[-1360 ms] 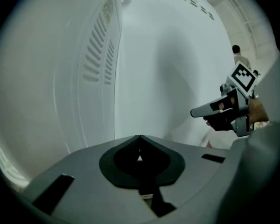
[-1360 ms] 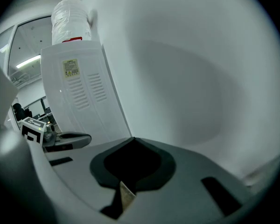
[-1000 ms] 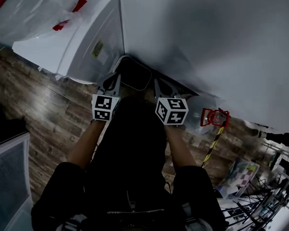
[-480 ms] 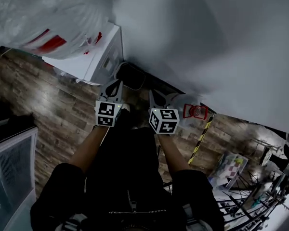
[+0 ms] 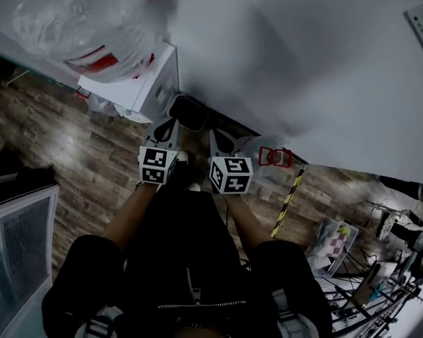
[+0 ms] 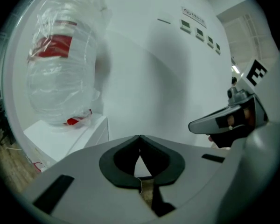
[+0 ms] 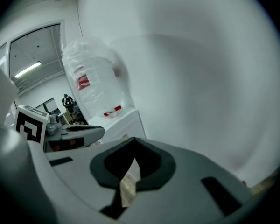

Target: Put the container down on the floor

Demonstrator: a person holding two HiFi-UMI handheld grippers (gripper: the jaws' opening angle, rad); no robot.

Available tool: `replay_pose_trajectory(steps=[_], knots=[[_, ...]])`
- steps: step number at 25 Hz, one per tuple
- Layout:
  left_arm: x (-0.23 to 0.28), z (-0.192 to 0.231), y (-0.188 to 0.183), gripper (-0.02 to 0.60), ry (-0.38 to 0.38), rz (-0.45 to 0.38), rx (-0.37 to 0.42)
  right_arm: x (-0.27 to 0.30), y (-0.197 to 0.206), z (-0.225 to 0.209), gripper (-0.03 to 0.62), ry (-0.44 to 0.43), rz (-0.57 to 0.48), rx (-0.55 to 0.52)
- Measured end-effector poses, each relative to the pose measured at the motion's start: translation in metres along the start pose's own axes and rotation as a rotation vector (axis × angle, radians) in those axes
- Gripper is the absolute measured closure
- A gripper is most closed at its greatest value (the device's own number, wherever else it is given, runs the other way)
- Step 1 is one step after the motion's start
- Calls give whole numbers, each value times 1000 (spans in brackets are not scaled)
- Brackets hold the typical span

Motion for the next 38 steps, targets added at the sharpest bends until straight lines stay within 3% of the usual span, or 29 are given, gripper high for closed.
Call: replay_pose_trajectory(steps=[7,15,22,38], knots=[[-33,-12,-34,566,16,-82,-12,-38,-28,29,585,38,-142,-63],[-73,-37,-42,566,25,-157,3,-80,-10,47,585,38,-202,-91],[-100,-58,-22,566,33,-161,8,-104,18,58,585,40,-215,-81],[-120,-69,2,566,35,-138,-9,-123,32,72,585,36,-240,-72]])
Point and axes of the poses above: the fingertips, and each gripper's own axes: x forward along the fingers, z to its left, y out of its underside, the point moved 8 cm from there along -x, backward along the fingers, and after that the axes turned 8 degrees about z, right-handed, at the moved point
